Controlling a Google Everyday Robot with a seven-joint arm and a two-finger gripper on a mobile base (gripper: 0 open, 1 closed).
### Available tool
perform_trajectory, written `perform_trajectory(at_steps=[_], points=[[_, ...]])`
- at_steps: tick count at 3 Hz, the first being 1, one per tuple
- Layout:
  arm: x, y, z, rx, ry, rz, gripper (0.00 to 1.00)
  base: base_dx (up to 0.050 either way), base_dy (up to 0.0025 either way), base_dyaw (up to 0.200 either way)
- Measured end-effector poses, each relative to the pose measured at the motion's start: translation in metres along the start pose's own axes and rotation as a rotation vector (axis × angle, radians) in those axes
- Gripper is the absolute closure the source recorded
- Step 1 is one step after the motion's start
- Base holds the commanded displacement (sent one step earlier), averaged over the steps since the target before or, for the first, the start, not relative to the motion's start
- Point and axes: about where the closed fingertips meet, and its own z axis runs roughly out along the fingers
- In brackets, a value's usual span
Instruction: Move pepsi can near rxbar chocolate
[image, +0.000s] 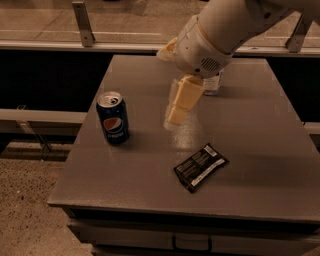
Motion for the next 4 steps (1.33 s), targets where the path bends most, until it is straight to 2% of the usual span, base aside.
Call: perform_trajectory(at_steps=[1, 2, 3, 4], points=[[-0.004, -0.018, 0.034, -0.021, -0.052, 0.003, 0.0, 0.0, 0.0, 0.0], [-0.011, -0.031, 0.057, -0.023, -0.136, 0.016, 0.0, 0.0, 0.0, 0.0], [-0.022, -0.031, 0.072, -0.04, -0.226, 0.035, 0.0, 0.0, 0.0, 0.0], [-0.039, -0.019, 0.086, -0.089, -0.293, 0.031, 0.0, 0.0, 0.0, 0.0]])
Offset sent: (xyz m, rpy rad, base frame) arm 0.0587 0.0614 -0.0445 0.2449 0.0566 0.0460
